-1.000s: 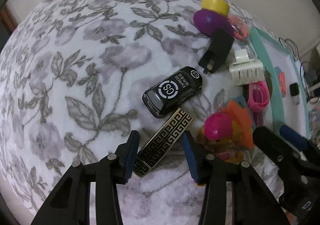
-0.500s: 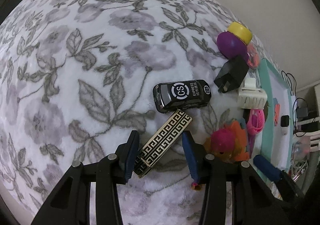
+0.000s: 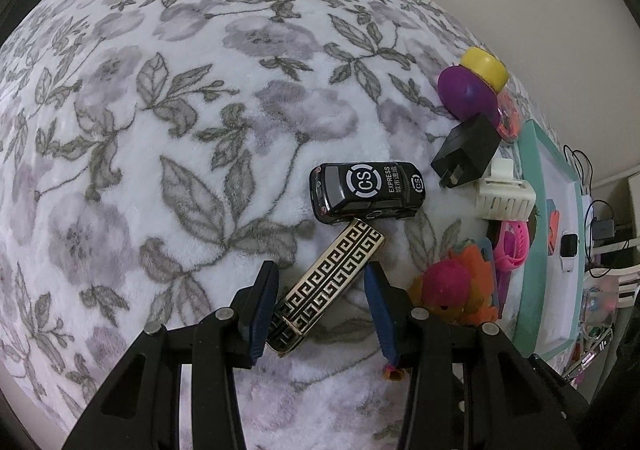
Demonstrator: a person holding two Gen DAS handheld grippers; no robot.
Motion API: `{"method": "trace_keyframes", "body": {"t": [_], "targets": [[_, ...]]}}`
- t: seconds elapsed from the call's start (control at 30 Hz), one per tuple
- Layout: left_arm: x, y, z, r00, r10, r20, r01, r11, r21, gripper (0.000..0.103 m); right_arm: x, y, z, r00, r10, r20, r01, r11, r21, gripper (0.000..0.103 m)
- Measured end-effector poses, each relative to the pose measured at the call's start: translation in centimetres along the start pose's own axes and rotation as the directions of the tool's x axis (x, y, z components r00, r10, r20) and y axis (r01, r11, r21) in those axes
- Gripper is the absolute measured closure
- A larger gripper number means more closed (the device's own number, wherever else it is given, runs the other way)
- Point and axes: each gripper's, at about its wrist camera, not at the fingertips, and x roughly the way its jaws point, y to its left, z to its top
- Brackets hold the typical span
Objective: Organize rigid objects
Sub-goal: 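Lower the left gripper to the gold bar while the right gripper approaches the pink puppy figure, then close the left gripper on the gold bar while the right gripper grasps the puppy figure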
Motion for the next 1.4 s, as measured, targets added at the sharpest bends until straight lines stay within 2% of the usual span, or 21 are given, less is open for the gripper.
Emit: {"method": "trace_keyframes", "body": {"t": [0.5, 0.9, 0.97, 1.03, 1.17, 1.3, 1.4], "targets": [[0.7, -2.3, -0.2, 0.999, 0.043, 0.013, -0.044, 0.998, 0.039, 0.056, 2.3, 1.5, -0.2, 0.999, -0.052, 0.003, 0.052, 0.998, -0.040, 0.051], [1.0, -3.7, -0.4, 0.998, 0.058, 0.020, -0.059, 0.997, 0.059, 0.056, 2.6, 2.6, -0.6, 0.996, -0.088, 0.022, 0.090, 0.993, -0.075, 0.051], [1.0, -3.6, -0.4, 0.998, 0.055, 0.020, -0.056, 0.997, 0.055, 0.057, 2.5, 2.6, -0.6, 0.996, -0.089, 0.025, 0.090, 0.993, -0.072, 0.061], [0.9, -3.6, -0.3, 0.999, 0.041, 0.017, -0.041, 0.998, 0.054, 0.062, 2.3, 2.4, -0.5, 0.997, -0.074, 0.028, 0.075, 0.995, -0.067, 0.063], [1.0, -3.9, -0.3, 0.999, 0.043, 0.017, -0.045, 0.997, 0.070, 0.064, 2.3, 2.0, -0.2, 0.998, -0.055, 0.025, 0.057, 0.997, -0.058, 0.063], [0.6, -4.0, -0.2, 0.999, 0.037, 0.021, -0.039, 0.996, 0.075, 0.075, 1.9, 1.7, 0.0, 0.998, -0.045, 0.031, 0.047, 0.997, -0.056, 0.064], [0.5, -4.3, -0.2, 0.999, 0.048, 0.026, -0.050, 0.996, 0.080, 0.079, 1.3, 1.3, -0.2, 0.999, -0.030, 0.038, 0.031, 0.998, -0.049, 0.064]]}}
